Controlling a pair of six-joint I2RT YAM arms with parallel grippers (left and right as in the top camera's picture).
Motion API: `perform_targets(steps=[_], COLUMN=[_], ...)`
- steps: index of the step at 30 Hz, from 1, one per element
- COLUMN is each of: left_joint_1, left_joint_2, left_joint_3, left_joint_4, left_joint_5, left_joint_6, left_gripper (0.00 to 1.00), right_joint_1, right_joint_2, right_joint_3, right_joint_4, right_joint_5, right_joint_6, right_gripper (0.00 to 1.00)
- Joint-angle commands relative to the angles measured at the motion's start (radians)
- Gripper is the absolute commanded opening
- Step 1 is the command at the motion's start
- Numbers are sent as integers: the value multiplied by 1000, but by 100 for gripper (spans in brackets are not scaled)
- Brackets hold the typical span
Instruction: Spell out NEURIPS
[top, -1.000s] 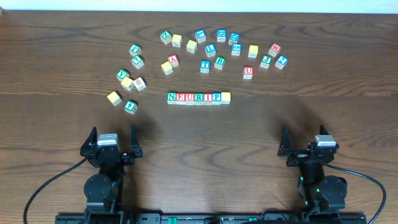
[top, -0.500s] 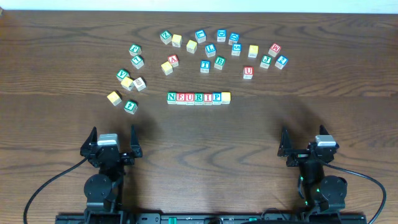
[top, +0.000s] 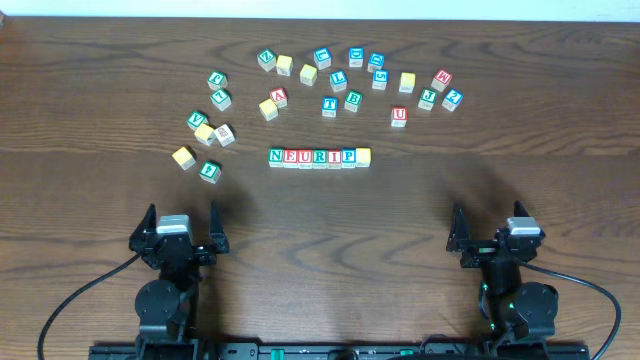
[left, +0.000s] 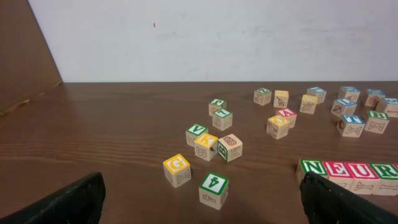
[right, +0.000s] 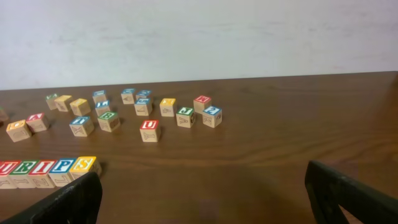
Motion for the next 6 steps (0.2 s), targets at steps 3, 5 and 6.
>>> perform_targets(steps=[3, 5, 6], left_joint_1=[2, 2, 2], left_joint_2=[-6, -6, -6], left_joint_3=[-15, -15, -15], left_joint_4=[-46, -46, -46], left_joint_5=[-10, -10, -10], left_joint_6=[14, 14, 14], left_gripper=[99, 99, 99], right_joint_1=[9, 9, 9], right_joint_2=[-7, -7, -7], right_joint_3=[-5, -5, -5], right_joint_4=[0, 0, 0], right_joint_5=[-2, -2, -2], right_joint_6=[2, 2, 2], right_gripper=[99, 99, 99])
